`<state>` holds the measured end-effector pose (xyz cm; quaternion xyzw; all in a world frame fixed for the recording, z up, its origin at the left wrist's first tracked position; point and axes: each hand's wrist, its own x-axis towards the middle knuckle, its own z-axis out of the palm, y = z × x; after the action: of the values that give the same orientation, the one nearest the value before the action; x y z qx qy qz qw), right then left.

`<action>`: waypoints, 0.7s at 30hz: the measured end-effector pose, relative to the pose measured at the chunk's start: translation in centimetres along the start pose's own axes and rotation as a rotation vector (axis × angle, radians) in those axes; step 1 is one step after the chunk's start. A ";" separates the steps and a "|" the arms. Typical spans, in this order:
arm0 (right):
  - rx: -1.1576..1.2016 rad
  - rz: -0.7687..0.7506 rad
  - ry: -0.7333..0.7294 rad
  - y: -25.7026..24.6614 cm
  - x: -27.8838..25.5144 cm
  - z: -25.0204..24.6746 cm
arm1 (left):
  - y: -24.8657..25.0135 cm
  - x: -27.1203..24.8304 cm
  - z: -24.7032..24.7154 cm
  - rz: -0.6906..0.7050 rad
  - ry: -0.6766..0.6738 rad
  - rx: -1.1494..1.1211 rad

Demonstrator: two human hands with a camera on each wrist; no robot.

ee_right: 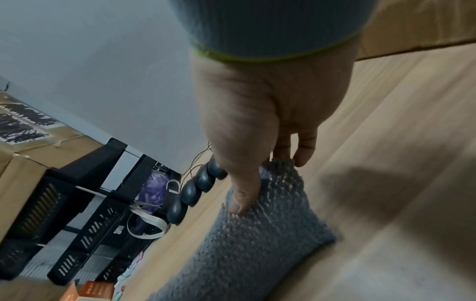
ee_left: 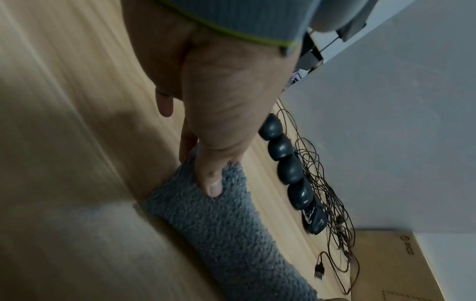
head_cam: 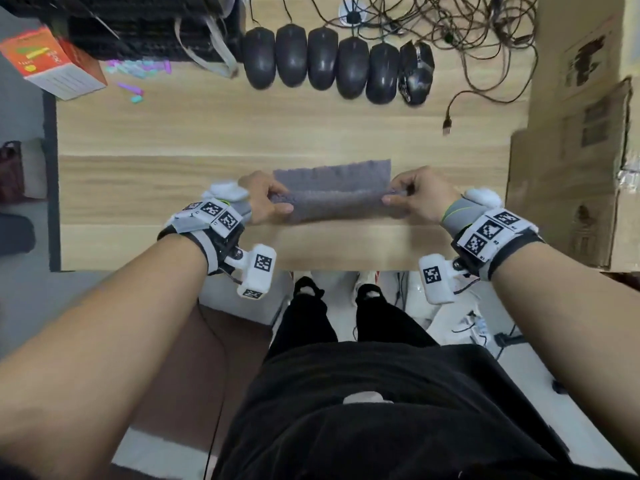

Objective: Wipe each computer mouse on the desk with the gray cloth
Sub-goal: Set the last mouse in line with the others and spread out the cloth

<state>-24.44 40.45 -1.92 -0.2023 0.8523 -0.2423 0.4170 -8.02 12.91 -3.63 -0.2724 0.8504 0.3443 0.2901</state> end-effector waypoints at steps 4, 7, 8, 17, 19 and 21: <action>-0.030 0.007 0.118 -0.6 2.5 -0.2 | 0.3 1.6 -0.1 -0.002 0.066 -0.082; -0.055 0.041 0.191 -1.0 5.1 -0.6 | 0.6 2.6 -0.5 -0.001 0.140 -0.091; -0.076 0.070 0.226 -1.1 5.7 -0.6 | 0.7 2.8 -0.6 -0.019 0.176 -0.074; -0.338 0.462 0.067 -0.7 6.3 2.8 | 1.5 2.3 2.7 0.018 0.051 -0.162; -0.370 0.456 0.064 -1.8 6.2 3.4 | 1.2 2.2 3.9 0.037 -0.060 -0.096; -0.300 0.412 0.078 -3.0 6.3 4.0 | 0.6 2.2 4.5 0.052 -0.058 -0.111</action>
<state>-24.40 33.61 -6.17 -0.0748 0.9174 -0.0305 0.3898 -8.53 16.08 -7.58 -0.2558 0.8281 0.4059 0.2899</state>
